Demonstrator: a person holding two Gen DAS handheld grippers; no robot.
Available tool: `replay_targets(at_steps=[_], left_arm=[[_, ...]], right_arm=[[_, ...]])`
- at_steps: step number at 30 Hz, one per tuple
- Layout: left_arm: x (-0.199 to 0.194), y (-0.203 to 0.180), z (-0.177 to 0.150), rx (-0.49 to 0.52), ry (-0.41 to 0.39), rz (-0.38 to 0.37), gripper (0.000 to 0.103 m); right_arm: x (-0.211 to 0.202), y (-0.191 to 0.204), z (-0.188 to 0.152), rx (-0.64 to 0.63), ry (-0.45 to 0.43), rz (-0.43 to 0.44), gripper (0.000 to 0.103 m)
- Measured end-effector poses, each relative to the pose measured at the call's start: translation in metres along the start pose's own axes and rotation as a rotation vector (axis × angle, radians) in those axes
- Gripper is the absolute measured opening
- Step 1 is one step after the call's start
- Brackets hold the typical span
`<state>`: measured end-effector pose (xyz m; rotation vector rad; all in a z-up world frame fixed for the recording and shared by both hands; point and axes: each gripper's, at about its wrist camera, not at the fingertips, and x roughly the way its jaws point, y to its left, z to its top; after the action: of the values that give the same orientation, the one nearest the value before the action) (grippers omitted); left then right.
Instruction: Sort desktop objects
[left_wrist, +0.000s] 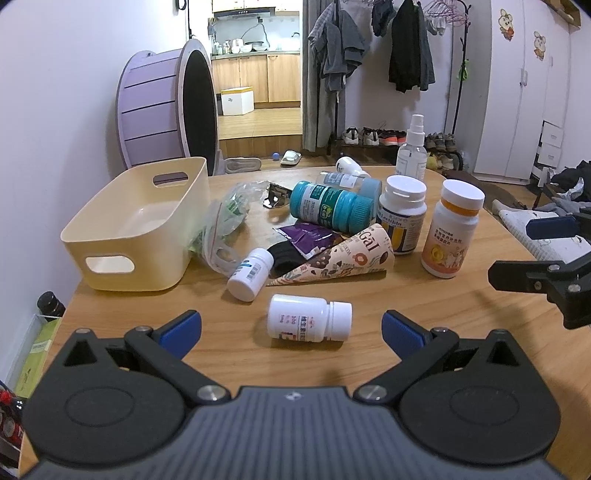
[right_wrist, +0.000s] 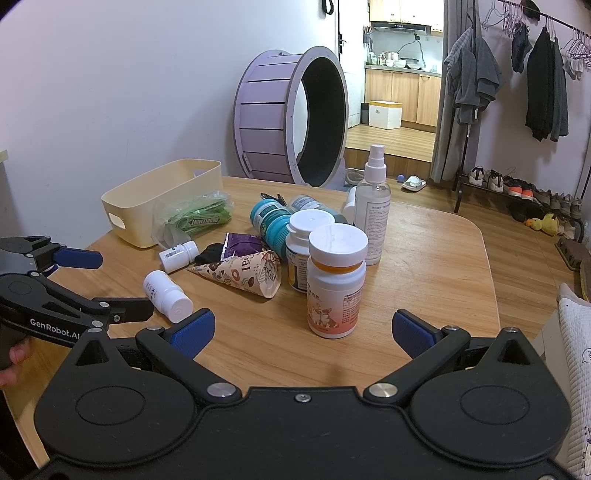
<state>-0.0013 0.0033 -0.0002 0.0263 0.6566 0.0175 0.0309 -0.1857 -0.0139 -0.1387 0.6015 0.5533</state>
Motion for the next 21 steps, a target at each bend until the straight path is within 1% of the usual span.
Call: replay_targets(at_steps=[2, 6, 8, 10, 13, 18, 21], left_arm=[[-0.001, 0.000, -0.001, 0.004, -0.014, -0.001, 0.103], [-0.009, -0.003, -0.003, 0.043, -0.086, 0.024, 0.103], [-0.011, -0.003, -0.004, 0.064, -0.111, 0.021, 0.103], [-0.012, -0.002, -0.004, 0.082, -0.126, 0.009, 0.103], [-0.012, 0.001, -0.002, 0.117, -0.122, -0.014, 0.102], [-0.013, -0.002, -0.002, 0.255, -0.130, -0.032, 0.100], [-0.012, -0.007, -0.002, 0.374, -0.131, -0.042, 0.092]], right_arm=[[0.000, 0.000, 0.000, -0.001, -0.001, 0.005, 0.103], [-0.001, 0.001, 0.000, -0.011, -0.004, 0.009, 0.103], [-0.001, 0.002, 0.000, -0.017, -0.004, 0.010, 0.103], [-0.001, 0.002, 0.000, -0.021, -0.006, 0.010, 0.103], [-0.001, 0.000, 0.000, -0.021, -0.008, 0.019, 0.103], [0.000, -0.001, -0.001, -0.018, -0.006, 0.045, 0.103], [0.000, -0.001, -0.002, -0.027, -0.003, 0.076, 0.103]])
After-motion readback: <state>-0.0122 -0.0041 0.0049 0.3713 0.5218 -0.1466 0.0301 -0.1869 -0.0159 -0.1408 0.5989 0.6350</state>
